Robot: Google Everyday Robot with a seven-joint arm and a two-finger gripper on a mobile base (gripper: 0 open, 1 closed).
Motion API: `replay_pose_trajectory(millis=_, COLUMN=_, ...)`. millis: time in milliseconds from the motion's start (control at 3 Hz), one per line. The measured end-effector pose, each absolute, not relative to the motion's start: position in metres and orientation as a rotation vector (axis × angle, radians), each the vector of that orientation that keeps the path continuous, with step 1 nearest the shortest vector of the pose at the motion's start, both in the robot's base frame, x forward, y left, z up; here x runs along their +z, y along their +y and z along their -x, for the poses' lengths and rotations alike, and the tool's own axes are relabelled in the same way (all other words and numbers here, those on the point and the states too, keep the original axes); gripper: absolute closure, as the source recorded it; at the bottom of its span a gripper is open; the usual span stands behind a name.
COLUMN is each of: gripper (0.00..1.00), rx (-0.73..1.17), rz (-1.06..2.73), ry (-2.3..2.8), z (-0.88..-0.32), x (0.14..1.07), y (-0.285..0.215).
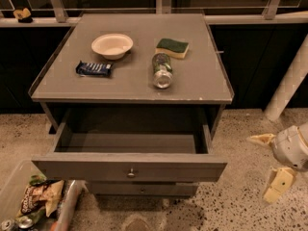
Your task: Close top drawer
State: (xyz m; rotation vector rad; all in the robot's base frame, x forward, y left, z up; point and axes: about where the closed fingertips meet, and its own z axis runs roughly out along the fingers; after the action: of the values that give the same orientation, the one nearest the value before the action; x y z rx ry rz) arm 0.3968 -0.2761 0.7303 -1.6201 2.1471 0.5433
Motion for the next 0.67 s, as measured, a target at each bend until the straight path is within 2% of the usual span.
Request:
replay_pose_trajectory(millis=333, gripper=0.00, rx=0.527, rz=1.713, ry=2.104, z=-0.370, x=0.725, y=-0.250)
replay_pose_trajectory(millis=667, gripper=0.00, rx=0.587, rz=1.796, ry=2.076, z=-0.361, x=0.700, y=-0.224)
